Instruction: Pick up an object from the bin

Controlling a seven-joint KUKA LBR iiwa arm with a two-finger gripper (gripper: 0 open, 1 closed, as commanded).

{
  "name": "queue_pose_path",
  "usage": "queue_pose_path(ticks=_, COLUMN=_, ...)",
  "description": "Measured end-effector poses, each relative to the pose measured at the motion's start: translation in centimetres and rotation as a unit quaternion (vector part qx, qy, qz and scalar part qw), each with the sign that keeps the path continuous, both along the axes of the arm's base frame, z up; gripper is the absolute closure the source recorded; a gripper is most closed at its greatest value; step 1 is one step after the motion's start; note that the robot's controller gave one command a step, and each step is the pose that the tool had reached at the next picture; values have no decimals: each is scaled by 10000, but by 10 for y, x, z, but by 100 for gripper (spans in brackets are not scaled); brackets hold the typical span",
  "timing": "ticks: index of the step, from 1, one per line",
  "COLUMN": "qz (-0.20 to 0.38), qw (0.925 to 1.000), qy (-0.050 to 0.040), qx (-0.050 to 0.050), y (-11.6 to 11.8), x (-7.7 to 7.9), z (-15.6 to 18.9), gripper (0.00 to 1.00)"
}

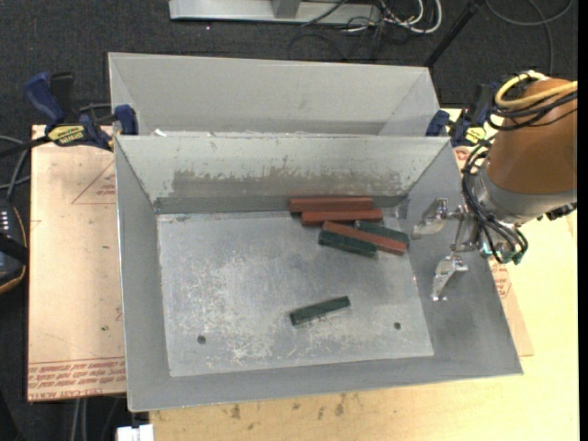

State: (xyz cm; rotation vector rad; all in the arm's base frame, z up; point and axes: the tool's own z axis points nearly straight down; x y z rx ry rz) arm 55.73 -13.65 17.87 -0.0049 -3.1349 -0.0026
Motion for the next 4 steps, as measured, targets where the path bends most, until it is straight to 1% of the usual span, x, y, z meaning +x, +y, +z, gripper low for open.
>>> queue_pose_path(ticks=1, qz=14, qw=10000, qy=-40, qx=-7, y=1, x=2, z=5, gripper=0)
queue_pose_path(ticks=2, qz=-57, qw=9999, qy=-94, qx=-16, y=13, x=45, z=-49, gripper=0)
queue_pose_path(ticks=3, qz=-157, qw=9999, qy=-53, qx=-6, y=-9, x=59, z=-96, gripper=100)
queue_pose_path(ticks=4, qz=-156, qw=9999, qy=-53, qx=-7, y=-9, x=59, z=-96, gripper=100)
